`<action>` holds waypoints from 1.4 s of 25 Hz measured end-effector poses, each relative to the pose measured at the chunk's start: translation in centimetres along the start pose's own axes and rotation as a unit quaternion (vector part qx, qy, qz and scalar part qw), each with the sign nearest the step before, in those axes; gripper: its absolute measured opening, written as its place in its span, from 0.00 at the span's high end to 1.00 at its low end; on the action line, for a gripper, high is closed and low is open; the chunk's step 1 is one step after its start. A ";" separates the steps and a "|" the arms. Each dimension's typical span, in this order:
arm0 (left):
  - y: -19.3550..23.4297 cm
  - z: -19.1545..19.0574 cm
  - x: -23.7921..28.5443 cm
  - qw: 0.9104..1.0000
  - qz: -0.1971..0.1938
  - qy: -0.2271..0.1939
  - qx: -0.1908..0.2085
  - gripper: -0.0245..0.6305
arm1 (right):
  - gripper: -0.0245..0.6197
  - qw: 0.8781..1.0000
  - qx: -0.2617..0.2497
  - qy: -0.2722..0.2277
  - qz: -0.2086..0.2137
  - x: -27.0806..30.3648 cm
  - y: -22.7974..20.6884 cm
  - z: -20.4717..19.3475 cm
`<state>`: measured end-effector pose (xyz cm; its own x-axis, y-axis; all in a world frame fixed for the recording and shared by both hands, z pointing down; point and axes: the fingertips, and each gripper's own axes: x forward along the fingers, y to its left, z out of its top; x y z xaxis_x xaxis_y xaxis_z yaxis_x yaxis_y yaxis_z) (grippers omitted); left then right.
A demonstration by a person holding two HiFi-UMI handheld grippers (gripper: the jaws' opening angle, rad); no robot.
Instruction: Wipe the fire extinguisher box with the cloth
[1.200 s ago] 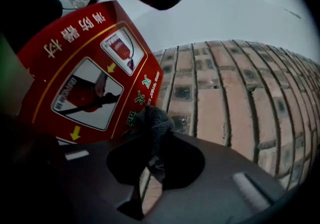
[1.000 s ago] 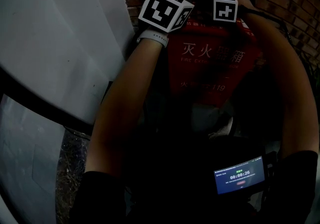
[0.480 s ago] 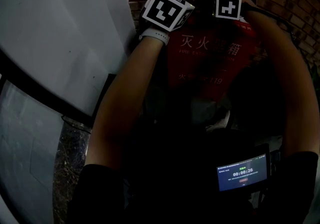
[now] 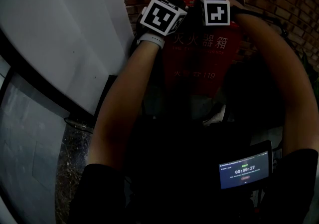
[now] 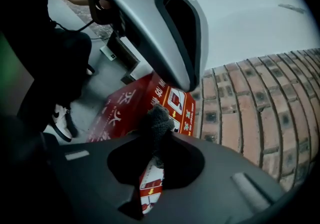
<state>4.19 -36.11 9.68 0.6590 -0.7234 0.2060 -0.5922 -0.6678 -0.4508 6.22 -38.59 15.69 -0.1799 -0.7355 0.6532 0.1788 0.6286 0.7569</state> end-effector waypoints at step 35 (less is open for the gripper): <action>1.1 0.7 6.3 0.999 -0.016 -0.004 0.028 0.96 | 0.90 0.996 0.015 0.061 -0.063 7.6 -7.4 -9.8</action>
<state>8.09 -41.27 9.86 0.6813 -0.7002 0.2136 -0.5441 -0.6796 -0.4920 12.98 -51.33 14.86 -0.0801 -0.8330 0.5474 0.1320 0.5355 0.8342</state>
